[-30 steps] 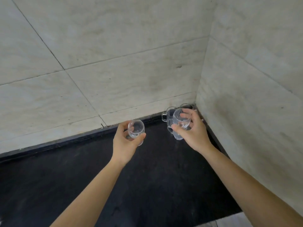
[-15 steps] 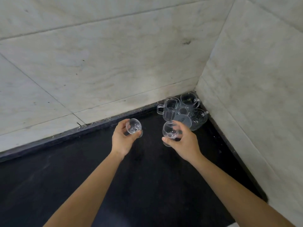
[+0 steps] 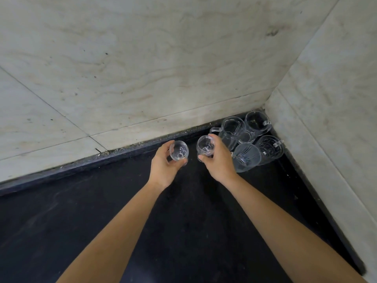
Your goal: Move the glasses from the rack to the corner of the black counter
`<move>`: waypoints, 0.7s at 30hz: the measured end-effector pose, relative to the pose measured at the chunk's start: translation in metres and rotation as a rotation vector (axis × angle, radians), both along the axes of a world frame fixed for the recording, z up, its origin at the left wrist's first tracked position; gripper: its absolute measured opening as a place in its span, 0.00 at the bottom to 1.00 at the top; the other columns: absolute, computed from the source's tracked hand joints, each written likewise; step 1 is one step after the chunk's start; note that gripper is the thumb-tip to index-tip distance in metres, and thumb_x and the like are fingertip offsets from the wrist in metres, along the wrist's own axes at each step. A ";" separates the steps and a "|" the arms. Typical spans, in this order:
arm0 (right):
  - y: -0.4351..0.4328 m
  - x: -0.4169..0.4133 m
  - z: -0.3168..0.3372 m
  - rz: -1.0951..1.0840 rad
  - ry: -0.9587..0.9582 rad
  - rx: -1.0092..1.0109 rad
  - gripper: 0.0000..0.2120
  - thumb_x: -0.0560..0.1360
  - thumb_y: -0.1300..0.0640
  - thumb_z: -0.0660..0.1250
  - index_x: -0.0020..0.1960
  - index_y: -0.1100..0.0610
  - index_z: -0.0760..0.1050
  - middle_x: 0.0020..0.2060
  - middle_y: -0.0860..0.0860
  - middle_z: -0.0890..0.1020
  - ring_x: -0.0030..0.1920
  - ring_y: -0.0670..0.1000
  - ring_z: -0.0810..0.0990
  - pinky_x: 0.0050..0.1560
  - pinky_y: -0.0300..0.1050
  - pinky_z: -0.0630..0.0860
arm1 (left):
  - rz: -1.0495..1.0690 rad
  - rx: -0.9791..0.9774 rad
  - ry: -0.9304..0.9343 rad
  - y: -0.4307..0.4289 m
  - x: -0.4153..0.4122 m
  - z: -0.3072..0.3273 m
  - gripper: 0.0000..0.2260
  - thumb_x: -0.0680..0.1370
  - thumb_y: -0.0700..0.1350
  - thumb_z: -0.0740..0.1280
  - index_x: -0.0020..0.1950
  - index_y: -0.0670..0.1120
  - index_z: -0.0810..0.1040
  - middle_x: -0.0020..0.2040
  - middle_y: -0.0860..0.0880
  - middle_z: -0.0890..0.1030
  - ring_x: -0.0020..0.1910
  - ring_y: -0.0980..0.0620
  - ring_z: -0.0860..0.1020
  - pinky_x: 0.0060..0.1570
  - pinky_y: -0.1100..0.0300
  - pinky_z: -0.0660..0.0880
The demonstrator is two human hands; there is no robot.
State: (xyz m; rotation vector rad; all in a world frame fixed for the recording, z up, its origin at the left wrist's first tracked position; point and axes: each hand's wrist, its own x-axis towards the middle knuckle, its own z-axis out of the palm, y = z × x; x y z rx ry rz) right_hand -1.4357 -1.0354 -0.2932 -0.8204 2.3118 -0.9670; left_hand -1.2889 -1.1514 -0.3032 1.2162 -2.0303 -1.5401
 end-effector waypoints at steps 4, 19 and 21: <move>-0.009 -0.008 -0.001 0.055 0.004 0.042 0.37 0.75 0.59 0.75 0.79 0.55 0.61 0.74 0.57 0.69 0.74 0.56 0.70 0.71 0.47 0.66 | -0.048 -0.031 -0.001 -0.006 -0.005 -0.001 0.23 0.72 0.43 0.76 0.65 0.55 0.76 0.60 0.54 0.81 0.59 0.55 0.80 0.56 0.58 0.78; -0.010 -0.024 -0.001 0.143 -0.042 0.089 0.50 0.73 0.58 0.78 0.83 0.49 0.47 0.78 0.55 0.65 0.74 0.57 0.71 0.72 0.58 0.71 | -0.119 0.027 -0.052 -0.011 -0.002 -0.001 0.41 0.74 0.45 0.75 0.80 0.52 0.56 0.73 0.55 0.71 0.71 0.55 0.70 0.65 0.54 0.74; -0.008 -0.021 0.004 0.153 -0.037 0.124 0.54 0.73 0.58 0.77 0.83 0.50 0.41 0.80 0.55 0.61 0.77 0.57 0.67 0.74 0.57 0.69 | -0.128 -0.006 -0.106 -0.005 0.002 0.008 0.47 0.72 0.53 0.76 0.81 0.54 0.49 0.78 0.54 0.62 0.76 0.53 0.63 0.70 0.49 0.68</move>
